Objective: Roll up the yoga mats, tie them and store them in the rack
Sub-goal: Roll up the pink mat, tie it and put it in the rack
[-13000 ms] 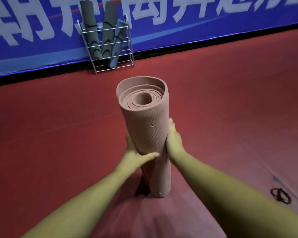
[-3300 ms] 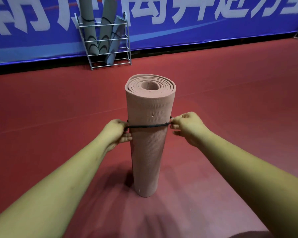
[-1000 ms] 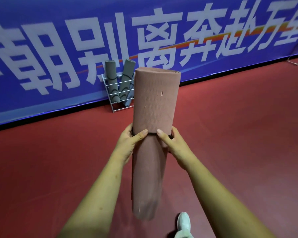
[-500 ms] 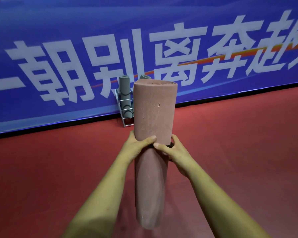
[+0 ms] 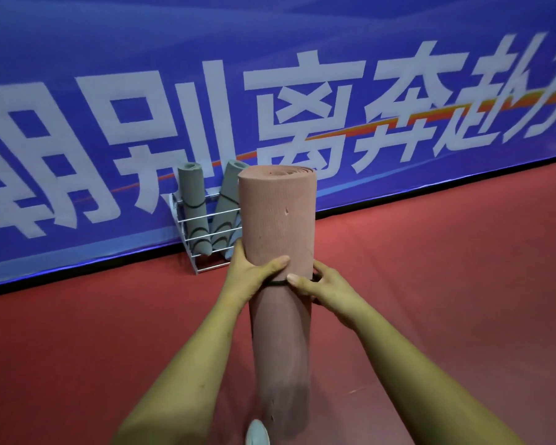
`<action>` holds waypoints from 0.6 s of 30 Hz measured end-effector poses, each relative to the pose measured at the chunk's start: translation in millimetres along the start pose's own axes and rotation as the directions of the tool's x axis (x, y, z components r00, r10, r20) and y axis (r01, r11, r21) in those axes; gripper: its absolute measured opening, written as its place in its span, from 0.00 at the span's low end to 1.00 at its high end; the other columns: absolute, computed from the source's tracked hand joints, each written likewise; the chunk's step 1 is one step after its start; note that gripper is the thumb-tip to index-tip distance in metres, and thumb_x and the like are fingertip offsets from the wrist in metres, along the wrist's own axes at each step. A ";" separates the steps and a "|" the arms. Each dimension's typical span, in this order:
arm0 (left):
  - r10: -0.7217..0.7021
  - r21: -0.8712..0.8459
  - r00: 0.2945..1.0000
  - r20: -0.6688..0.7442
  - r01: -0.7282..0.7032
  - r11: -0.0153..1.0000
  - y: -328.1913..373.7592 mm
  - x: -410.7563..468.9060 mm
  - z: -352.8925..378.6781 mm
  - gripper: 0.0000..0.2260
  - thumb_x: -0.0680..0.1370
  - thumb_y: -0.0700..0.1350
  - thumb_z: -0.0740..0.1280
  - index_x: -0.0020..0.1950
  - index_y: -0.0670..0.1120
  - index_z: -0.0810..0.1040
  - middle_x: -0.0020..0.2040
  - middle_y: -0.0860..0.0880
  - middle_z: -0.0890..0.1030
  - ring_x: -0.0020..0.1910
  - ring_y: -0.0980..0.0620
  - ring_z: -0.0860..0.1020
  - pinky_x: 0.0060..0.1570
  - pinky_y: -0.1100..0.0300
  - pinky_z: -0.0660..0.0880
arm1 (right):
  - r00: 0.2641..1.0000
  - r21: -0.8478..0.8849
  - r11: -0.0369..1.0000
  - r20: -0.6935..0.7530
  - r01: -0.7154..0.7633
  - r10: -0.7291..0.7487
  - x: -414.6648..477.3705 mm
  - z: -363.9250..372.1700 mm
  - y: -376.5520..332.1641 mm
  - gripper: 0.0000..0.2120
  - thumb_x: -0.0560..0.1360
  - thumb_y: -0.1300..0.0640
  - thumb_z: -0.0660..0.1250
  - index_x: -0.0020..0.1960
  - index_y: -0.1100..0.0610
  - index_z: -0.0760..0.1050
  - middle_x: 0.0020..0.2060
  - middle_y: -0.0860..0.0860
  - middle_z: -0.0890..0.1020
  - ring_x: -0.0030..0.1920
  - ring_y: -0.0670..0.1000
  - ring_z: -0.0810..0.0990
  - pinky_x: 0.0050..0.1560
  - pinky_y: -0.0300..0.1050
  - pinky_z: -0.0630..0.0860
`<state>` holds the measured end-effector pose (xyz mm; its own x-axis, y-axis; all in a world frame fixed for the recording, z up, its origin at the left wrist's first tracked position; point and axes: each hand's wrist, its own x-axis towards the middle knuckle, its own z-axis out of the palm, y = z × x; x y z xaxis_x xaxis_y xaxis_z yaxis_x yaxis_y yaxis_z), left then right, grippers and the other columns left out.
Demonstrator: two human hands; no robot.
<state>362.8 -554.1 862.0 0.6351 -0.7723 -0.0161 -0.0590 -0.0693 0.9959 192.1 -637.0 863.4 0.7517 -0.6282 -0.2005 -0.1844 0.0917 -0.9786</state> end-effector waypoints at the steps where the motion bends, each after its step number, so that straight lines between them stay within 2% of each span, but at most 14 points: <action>1: 0.004 0.005 1.000 -0.001 -0.004 1.000 -0.7 28.3 -3.1 0.44 0.54 0.59 0.80 0.67 0.51 0.69 0.59 0.53 0.81 0.55 0.58 0.81 0.56 0.58 0.77 | 1.000 -0.040 0.999 -0.016 0.002 -0.003 26.9 -5.8 -8.0 0.24 0.74 0.51 0.75 0.68 0.53 0.74 0.55 0.52 0.85 0.52 0.49 0.85 0.50 0.40 0.79; 3: 0.004 0.017 1.000 0.018 -0.004 1.000 5.7 84.5 -9.0 0.45 0.54 0.60 0.81 0.68 0.51 0.69 0.60 0.53 0.81 0.56 0.57 0.81 0.59 0.54 0.77 | 0.996 -0.124 0.992 -0.081 0.016 -0.026 79.9 -17.6 -31.9 0.34 0.72 0.46 0.75 0.74 0.53 0.67 0.58 0.53 0.82 0.50 0.50 0.85 0.49 0.40 0.80; 5: 0.014 0.039 0.999 0.042 -0.016 0.999 16.2 142.1 -11.9 0.47 0.53 0.61 0.82 0.68 0.51 0.70 0.60 0.53 0.81 0.56 0.56 0.81 0.60 0.50 0.78 | 0.977 -0.203 0.977 -0.182 0.072 -0.109 130.8 -29.4 -68.5 0.49 0.67 0.40 0.77 0.79 0.45 0.52 0.68 0.53 0.73 0.59 0.53 0.81 0.59 0.47 0.79; 7: 0.016 0.049 0.997 0.074 -0.020 0.999 23.1 193.3 -9.9 0.46 0.53 0.60 0.82 0.67 0.51 0.70 0.58 0.53 0.82 0.55 0.57 0.82 0.58 0.50 0.78 | 0.932 -0.267 0.945 -0.255 0.188 -0.258 176.8 -41.8 -110.1 0.55 0.64 0.39 0.79 0.78 0.35 0.45 0.74 0.49 0.63 0.69 0.52 0.72 0.66 0.52 0.73; 8: 0.008 0.057 0.995 0.095 -0.013 0.998 26.0 214.0 -7.5 0.45 0.53 0.59 0.82 0.67 0.52 0.70 0.58 0.54 0.82 0.54 0.58 0.82 0.58 0.50 0.79 | 0.899 -0.315 0.912 -0.264 0.262 -0.350 197.9 -48.5 -130.2 0.55 0.63 0.39 0.79 0.77 0.32 0.45 0.75 0.47 0.61 0.72 0.51 0.68 0.68 0.52 0.71; 10: -0.006 0.081 0.988 0.152 -0.007 0.997 26.7 254.9 -0.4 0.44 0.53 0.59 0.81 0.66 0.53 0.70 0.58 0.54 0.82 0.54 0.59 0.81 0.58 0.53 0.78 | 0.863 -0.433 0.841 -0.226 0.325 -0.451 244.0 -67.2 -160.9 0.53 0.61 0.38 0.79 0.75 0.30 0.50 0.75 0.46 0.64 0.73 0.49 0.64 0.70 0.50 0.68; 14: -0.027 0.082 0.982 0.188 0.012 0.997 8.5 335.9 15.4 0.43 0.54 0.57 0.81 0.66 0.59 0.68 0.60 0.56 0.80 0.54 0.63 0.80 0.54 0.61 0.77 | 0.907 -0.562 0.785 -0.136 0.261 -0.398 343.6 -107.7 -169.5 0.42 0.58 0.34 0.79 0.68 0.38 0.68 0.64 0.40 0.74 0.66 0.49 0.72 0.64 0.54 0.76; 16: -0.049 0.084 0.979 0.198 0.032 0.996 -8.8 371.3 22.8 0.44 0.54 0.56 0.82 0.66 0.59 0.67 0.61 0.56 0.79 0.55 0.63 0.80 0.53 0.64 0.76 | 0.932 -0.572 0.791 -0.118 0.218 -0.342 388.7 -122.9 -161.6 0.44 0.55 0.34 0.80 0.67 0.42 0.70 0.60 0.41 0.77 0.64 0.49 0.73 0.62 0.53 0.77; 18: -0.094 0.120 0.974 0.207 0.070 0.990 -24.7 410.7 30.2 0.44 0.57 0.50 0.84 0.68 0.56 0.66 0.61 0.55 0.78 0.55 0.63 0.79 0.49 0.69 0.75 | 0.951 -0.586 0.788 -0.091 0.189 -0.296 433.2 -138.8 -151.6 0.43 0.57 0.39 0.82 0.68 0.44 0.71 0.56 0.42 0.75 0.62 0.48 0.70 0.62 0.47 0.74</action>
<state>601.8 -888.6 828.1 0.4650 -0.8761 -0.1276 -0.1067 -0.1985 0.9743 457.8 -1030.2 931.4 0.7117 -0.6949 0.1029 -0.3740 -0.4989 -0.7818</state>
